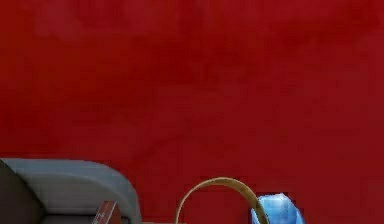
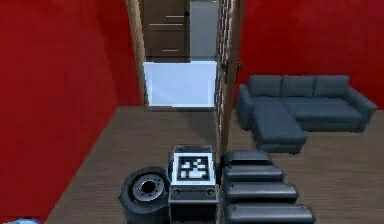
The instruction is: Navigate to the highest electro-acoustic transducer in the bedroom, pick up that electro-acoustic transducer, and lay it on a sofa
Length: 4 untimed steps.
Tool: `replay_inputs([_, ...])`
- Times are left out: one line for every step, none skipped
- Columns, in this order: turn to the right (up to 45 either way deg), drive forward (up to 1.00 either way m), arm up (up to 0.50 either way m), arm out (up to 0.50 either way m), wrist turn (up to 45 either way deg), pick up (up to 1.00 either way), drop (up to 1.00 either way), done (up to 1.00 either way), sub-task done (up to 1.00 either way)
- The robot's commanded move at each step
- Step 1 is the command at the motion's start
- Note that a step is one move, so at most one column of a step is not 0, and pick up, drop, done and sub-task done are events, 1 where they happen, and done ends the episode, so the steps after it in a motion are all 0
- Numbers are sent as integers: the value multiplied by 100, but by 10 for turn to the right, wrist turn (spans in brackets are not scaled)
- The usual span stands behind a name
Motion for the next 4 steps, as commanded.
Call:
replay_inputs([150,0,0,0,0,0,0,0,0])
replay_inputs([-450,0,0,0,0,0,0,0,0])
replay_inputs([-450,0,0,0,0,0,0,0,0])
replay_inputs([-210,0,0,0,0,0,0,0,0])
